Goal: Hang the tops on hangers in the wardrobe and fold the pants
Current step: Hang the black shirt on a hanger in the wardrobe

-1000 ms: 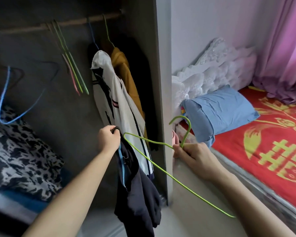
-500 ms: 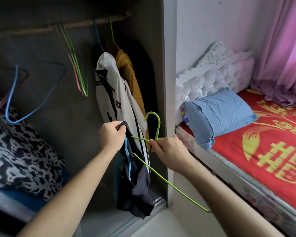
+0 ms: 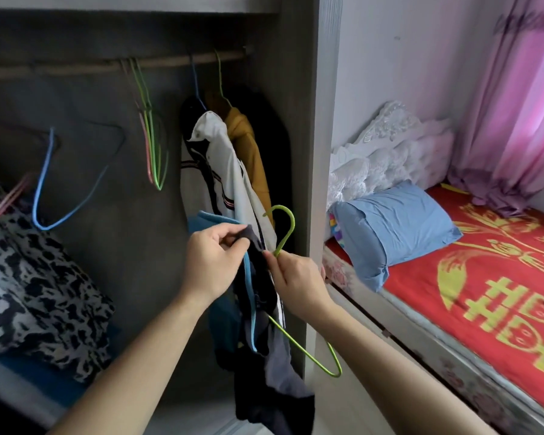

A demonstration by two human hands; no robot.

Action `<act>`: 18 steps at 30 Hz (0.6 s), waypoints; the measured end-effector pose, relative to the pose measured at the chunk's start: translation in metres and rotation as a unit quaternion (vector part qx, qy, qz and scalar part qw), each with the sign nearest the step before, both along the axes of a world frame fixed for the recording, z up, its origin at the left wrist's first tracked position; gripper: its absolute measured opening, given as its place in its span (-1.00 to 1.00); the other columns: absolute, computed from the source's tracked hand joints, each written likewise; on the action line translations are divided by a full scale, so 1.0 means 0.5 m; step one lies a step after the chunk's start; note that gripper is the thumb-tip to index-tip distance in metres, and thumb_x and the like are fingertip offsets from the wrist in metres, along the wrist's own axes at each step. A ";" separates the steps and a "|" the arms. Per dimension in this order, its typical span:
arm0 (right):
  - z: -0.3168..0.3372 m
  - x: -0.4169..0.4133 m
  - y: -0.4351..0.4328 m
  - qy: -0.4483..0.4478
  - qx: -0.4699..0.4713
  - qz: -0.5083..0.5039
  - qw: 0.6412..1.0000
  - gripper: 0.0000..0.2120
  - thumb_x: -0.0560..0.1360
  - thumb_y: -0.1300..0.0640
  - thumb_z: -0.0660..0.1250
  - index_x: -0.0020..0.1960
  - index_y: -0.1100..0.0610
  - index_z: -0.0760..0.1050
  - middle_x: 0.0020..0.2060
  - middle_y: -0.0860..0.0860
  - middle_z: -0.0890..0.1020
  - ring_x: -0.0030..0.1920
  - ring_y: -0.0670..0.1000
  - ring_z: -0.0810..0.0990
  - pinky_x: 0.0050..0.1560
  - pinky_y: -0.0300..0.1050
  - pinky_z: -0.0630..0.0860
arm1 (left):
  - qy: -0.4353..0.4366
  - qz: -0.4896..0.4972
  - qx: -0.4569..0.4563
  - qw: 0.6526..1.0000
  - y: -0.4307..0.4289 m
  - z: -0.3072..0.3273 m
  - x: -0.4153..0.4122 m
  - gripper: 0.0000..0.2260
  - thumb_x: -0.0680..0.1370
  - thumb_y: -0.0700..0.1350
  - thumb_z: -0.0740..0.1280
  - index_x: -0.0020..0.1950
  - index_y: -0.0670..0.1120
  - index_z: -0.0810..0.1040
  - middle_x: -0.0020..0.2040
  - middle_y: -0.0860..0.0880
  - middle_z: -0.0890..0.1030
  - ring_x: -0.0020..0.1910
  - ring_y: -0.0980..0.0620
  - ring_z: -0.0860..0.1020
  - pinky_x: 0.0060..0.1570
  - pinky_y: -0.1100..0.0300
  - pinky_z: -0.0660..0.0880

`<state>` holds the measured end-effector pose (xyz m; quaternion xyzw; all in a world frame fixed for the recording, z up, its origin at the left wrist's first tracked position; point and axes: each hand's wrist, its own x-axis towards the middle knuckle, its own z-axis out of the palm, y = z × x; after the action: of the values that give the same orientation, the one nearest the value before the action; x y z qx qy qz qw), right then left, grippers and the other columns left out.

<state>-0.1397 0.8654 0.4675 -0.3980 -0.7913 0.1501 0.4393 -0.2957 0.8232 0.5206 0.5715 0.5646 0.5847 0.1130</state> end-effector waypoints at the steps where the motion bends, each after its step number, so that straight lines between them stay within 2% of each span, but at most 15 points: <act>1: 0.003 0.001 0.002 0.010 0.014 -0.003 1.000 -0.61 0.67 0.01 0.19 -0.29 0.15 0.39 -0.41 0.08 0.54 -0.39 0.08 0.50 -0.33 -0.04 0.34 | 0.030 -0.015 -0.019 0.999 -0.006 -0.001 0.001 -0.78 0.46 -0.17 0.47 0.00 0.14 0.67 -0.15 0.16 0.69 -0.14 0.21 0.63 -0.14 0.39 0.52; 3: 0.018 0.010 0.009 0.052 0.029 0.013 0.998 -0.60 0.67 0.02 0.19 -0.30 0.16 0.41 -0.46 -0.02 0.49 -0.44 -0.03 0.45 -0.37 -0.14 0.28 | 0.094 -0.043 -0.062 0.993 -0.015 0.004 -0.011 -0.73 0.45 0.00 0.50 0.15 0.10 0.65 0.04 0.15 0.59 0.05 0.20 0.56 0.03 0.35 0.49; 5: 0.038 0.019 0.015 0.082 0.032 0.043 0.995 -0.58 0.68 -0.02 0.18 -0.30 0.13 0.47 -0.50 -0.13 0.43 -0.46 -0.11 0.44 -0.39 -0.30 0.24 | 0.138 -0.047 -0.077 0.986 -0.015 0.023 -0.042 -0.52 0.47 0.21 0.41 0.35 0.08 0.52 0.29 0.12 0.43 0.33 0.22 0.36 0.28 0.30 0.34; 7: 0.060 0.026 0.021 0.096 0.026 0.060 0.993 -0.55 0.68 -0.07 0.16 -0.33 0.09 0.46 -0.53 -0.13 0.41 -0.47 -0.12 0.44 -0.39 -0.35 0.23 | 0.246 -0.001 -0.044 0.968 -0.004 0.047 -0.071 -0.47 0.56 0.25 0.25 0.47 0.04 0.39 0.49 0.06 0.30 0.51 0.10 0.15 0.46 0.09 0.17; 8: 0.071 0.031 0.023 0.100 0.026 0.065 0.993 -0.53 0.68 -0.08 0.15 -0.34 0.09 0.45 -0.53 -0.12 0.41 -0.48 -0.12 0.44 -0.40 -0.36 0.23 | 0.319 0.023 -0.029 0.947 0.003 0.055 -0.079 -0.48 0.60 0.23 0.18 0.50 0.03 0.36 0.52 0.02 0.28 0.54 0.03 0.11 0.50 -0.03 0.09; 9: 0.083 0.036 0.025 0.102 0.033 0.069 0.992 -0.52 0.68 -0.09 0.15 -0.36 0.08 0.43 -0.51 -0.12 0.43 -0.49 -0.12 0.43 -0.41 -0.37 0.23 | 0.378 0.031 -0.021 0.925 0.009 0.061 -0.083 -0.49 0.61 0.22 0.13 0.50 0.02 0.37 0.49 -0.01 0.34 0.53 -0.03 0.16 0.51 -0.12 0.04; 10: 0.093 0.040 0.027 0.100 0.047 0.070 0.991 -0.52 0.67 -0.10 0.16 -0.37 0.07 0.40 -0.50 -0.13 0.43 -0.49 -0.12 0.42 -0.41 -0.37 0.22 | 0.412 0.028 -0.010 0.911 0.014 0.064 -0.085 -0.51 0.61 0.21 0.13 0.47 0.00 0.42 0.38 -0.04 0.46 0.46 -0.07 0.28 0.49 -0.18 0.06; 11: 0.101 0.046 0.030 0.087 0.073 0.060 0.992 -0.51 0.67 -0.11 0.16 -0.39 0.07 0.36 -0.51 -0.13 0.42 -0.50 -0.12 0.41 -0.42 -0.37 0.20 | 0.423 0.023 0.012 0.906 0.019 0.063 -0.086 -0.54 0.60 0.19 0.17 0.40 -0.02 0.50 0.18 -0.04 0.54 0.30 -0.08 0.41 0.43 -0.18 0.16; 13: 0.112 0.057 0.039 0.026 0.162 -0.016 0.986 -0.51 0.65 -0.15 0.19 -0.39 0.04 0.26 -0.54 -0.10 0.30 -0.50 -0.08 0.33 -0.43 -0.27 0.17 | 0.411 0.033 0.082 0.907 0.027 0.061 -0.087 -0.65 0.58 0.12 0.25 0.20 -0.06 0.64 -0.15 0.01 0.47 -0.05 -0.05 0.44 0.14 -0.01 0.36; 15: 0.114 0.064 0.048 -0.022 0.242 -0.123 0.962 -0.59 0.62 -0.21 0.22 -0.31 -0.03 0.30 -0.44 -0.14 0.33 -0.44 -0.10 0.33 -0.38 -0.21 0.21 | 0.406 0.056 0.111 0.905 0.030 0.059 -0.079 -0.71 0.58 0.07 0.27 0.10 -0.06 0.68 -0.24 0.04 0.40 -0.17 -0.02 0.40 -0.08 0.10 0.28; 17: 0.100 0.070 0.048 -0.018 0.258 -0.192 0.947 -0.70 0.57 -0.24 0.29 -0.04 0.00 0.51 -0.16 -0.08 0.50 -0.17 -0.02 0.48 -0.15 -0.13 0.35 | 0.400 0.075 0.107 0.907 0.030 0.050 -0.070 -0.76 0.58 0.03 0.30 0.10 -0.04 0.68 -0.25 0.07 0.38 -0.19 -0.02 0.42 -0.12 0.11 0.23; 18: 0.087 0.074 0.045 -0.004 0.264 -0.205 0.943 -0.66 0.55 -0.23 0.32 0.09 0.04 0.52 -0.04 -0.01 0.51 -0.05 0.04 0.49 -0.02 -0.07 0.37 | 0.391 0.078 0.104 0.911 0.029 0.043 -0.068 -0.79 0.57 0.00 0.33 0.11 -0.03 0.69 -0.24 0.08 0.39 -0.18 -0.02 0.43 -0.13 0.11 0.23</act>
<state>-0.1025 0.8881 0.5109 -0.4223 -0.7056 -0.1589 0.5463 -0.3299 0.8379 0.5419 0.7172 0.5425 0.3769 -0.2220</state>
